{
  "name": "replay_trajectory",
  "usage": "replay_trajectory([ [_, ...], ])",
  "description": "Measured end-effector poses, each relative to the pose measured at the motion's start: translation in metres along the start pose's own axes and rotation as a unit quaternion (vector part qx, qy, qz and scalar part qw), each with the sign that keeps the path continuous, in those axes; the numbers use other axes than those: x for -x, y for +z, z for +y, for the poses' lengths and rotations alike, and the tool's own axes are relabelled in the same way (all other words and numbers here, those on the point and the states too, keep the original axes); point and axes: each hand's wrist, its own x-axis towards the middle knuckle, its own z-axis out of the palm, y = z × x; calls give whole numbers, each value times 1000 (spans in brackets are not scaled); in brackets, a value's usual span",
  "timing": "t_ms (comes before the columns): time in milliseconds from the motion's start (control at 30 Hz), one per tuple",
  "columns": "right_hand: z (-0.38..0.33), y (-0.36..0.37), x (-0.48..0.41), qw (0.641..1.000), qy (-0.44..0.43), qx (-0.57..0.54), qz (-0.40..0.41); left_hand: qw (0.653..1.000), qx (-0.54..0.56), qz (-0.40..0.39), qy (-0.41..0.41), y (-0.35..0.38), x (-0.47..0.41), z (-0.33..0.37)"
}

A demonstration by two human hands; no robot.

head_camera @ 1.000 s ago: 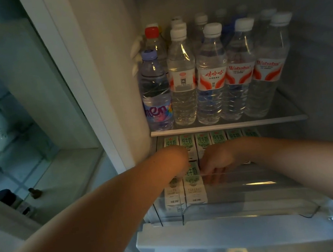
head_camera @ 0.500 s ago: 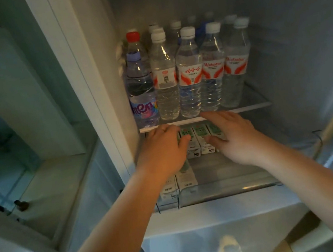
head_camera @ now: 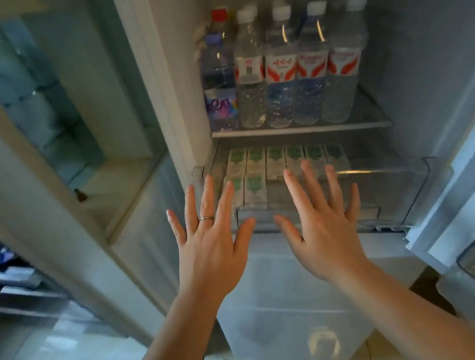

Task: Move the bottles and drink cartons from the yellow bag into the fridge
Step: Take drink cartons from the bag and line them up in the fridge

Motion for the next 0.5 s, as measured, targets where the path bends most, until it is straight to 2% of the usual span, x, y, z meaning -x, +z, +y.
replay_trajectory([
  [300, -7, 16, 86, 992, -17, -47, -113, 989, -30, -41, -139, -4, 132, 7],
  [500, -8, 15, 154, 984, -35, -53, -166, 980, -49, -69, -181, -5, 208, 17],
])
